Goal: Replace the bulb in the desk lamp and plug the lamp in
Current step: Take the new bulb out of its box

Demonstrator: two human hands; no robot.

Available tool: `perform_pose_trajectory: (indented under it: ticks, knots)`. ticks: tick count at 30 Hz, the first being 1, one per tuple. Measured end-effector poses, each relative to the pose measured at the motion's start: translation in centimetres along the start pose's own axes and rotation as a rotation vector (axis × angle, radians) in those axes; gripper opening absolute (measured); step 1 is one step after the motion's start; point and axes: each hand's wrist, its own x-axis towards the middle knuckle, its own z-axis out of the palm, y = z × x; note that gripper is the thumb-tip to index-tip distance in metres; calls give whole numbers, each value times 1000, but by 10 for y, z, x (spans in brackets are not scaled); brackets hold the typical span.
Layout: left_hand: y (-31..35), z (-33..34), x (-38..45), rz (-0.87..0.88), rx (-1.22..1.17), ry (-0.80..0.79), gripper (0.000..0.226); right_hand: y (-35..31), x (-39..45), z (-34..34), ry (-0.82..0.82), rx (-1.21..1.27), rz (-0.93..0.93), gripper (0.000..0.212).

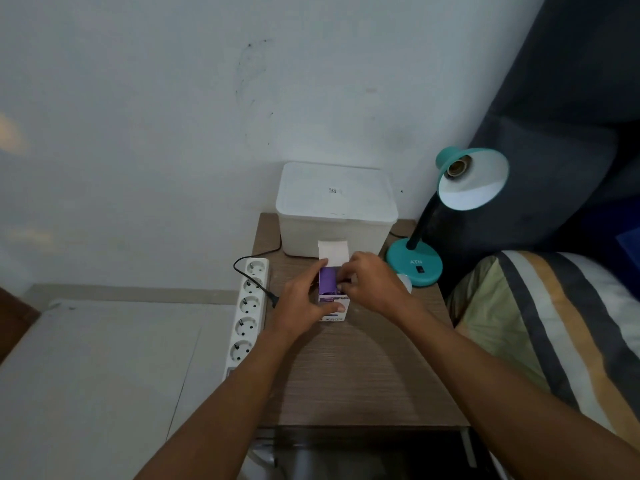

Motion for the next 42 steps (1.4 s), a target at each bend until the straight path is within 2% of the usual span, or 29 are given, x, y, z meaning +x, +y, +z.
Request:
perform_pose_trajectory:
  ticks: [7, 11, 14, 19, 24, 29, 34, 42]
  knots:
    - [-2, 0, 0, 9, 31, 17, 109, -3, 11, -12, -145, 41, -4, 22]
    - [1, 0, 0, -11, 21, 18, 109, 0, 5, -10, -97, 64, 1, 33]
    - [2, 0, 1, -8, 23, 0, 109, 1, -4, -6, -41, 175, 67, 42]
    - [-1, 2, 1, -4, 24, 0, 109, -5, 4, -7, -109, 162, -6, 26]
    - [-1, 2, 2, -14, 24, -2, 109, -11, 25, -5, -223, -22, -42, 11]
    - [-5, 3, 3, -22, 50, -12, 109, -6, 17, 4, -136, 20, -102, 13]
    - [-9, 4, 4, -35, 48, -20, 105, -9, 5, 8, -15, 199, -6, 17]
    - [-10, 5, 2, -36, 50, 5, 114, -6, -6, 13, 132, 281, 56, 16]
